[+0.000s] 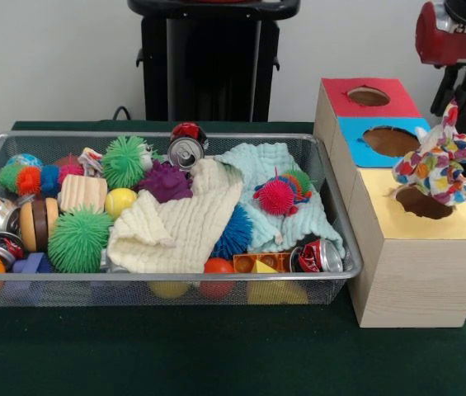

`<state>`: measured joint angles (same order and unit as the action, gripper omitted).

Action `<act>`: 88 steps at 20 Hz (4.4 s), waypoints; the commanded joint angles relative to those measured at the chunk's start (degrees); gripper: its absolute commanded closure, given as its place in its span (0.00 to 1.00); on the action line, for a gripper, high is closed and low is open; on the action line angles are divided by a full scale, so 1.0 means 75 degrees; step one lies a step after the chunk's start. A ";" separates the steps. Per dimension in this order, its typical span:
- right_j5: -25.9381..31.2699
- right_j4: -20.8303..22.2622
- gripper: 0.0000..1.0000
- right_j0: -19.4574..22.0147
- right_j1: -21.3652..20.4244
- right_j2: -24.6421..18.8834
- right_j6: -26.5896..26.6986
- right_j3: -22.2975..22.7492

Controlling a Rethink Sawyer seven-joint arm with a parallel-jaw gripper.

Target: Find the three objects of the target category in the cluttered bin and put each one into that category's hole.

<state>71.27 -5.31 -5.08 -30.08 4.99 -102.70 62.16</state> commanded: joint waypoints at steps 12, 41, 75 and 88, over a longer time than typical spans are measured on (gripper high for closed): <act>-0.0727 -0.0039 1.00 0.0118 0.0565 -0.0024 -0.1920 0.0541; -0.1160 -0.0271 1.00 0.0105 0.1469 0.0244 -0.2249 -0.0050; -0.2173 -0.0847 1.00 -0.0201 0.1542 0.0449 -0.1625 0.0225; -0.2021 -0.0450 1.00 -0.0481 0.1807 0.1659 -0.2196 -0.0653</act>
<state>57.00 -11.74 -9.20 -18.88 14.04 -102.75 58.12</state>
